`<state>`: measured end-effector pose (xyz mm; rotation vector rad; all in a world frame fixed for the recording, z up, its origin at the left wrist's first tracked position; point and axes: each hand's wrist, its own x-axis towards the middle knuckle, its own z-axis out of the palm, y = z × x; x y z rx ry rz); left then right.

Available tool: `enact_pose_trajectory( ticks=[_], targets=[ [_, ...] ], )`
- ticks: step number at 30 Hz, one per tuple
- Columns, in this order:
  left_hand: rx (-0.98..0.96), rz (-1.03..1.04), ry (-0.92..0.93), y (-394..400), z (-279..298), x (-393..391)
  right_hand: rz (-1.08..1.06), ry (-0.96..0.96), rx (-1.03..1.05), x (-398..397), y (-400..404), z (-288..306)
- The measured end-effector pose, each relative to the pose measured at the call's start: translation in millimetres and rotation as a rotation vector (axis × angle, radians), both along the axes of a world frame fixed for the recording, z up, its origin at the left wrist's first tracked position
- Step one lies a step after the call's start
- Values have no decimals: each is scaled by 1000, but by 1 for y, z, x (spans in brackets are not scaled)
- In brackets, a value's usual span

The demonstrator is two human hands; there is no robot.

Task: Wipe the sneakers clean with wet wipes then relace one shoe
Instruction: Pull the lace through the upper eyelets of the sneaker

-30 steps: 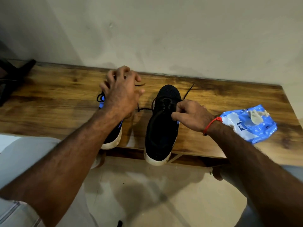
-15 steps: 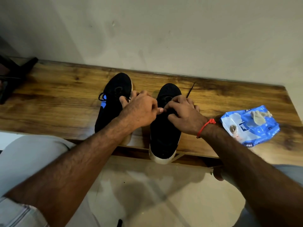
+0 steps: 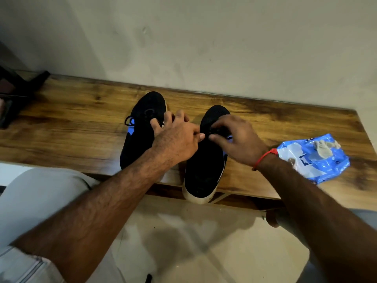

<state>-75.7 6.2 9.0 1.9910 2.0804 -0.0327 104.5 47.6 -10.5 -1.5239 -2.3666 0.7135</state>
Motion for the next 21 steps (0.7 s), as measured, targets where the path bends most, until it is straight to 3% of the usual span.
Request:
enact_pose_trajectory(
  ticks=[3,8,10,12,14,16,21],
  targets=[
    [4,7,-14,-1,-1,2,73,-242,81,-11,-10,2],
    [-3,27,-52,-3,-4,3,72,-233,88,-16,-8,3],
    [-5,30,-41,-3,-3,2,-53,-22,5,-14,-3,1],
    [-10,29,-26,-3,-2,2,-320,285,-51,-6,8,4],
    [-9,36,-19,-2,-1,1,-520,381,20,10,19,10],
    [-4,33,-12,-2,-2,2,-470,279,130,19,23,11],
    [-25,37,-17,-3,0,4,68,-273,109,-11,-12,5]
  ],
)
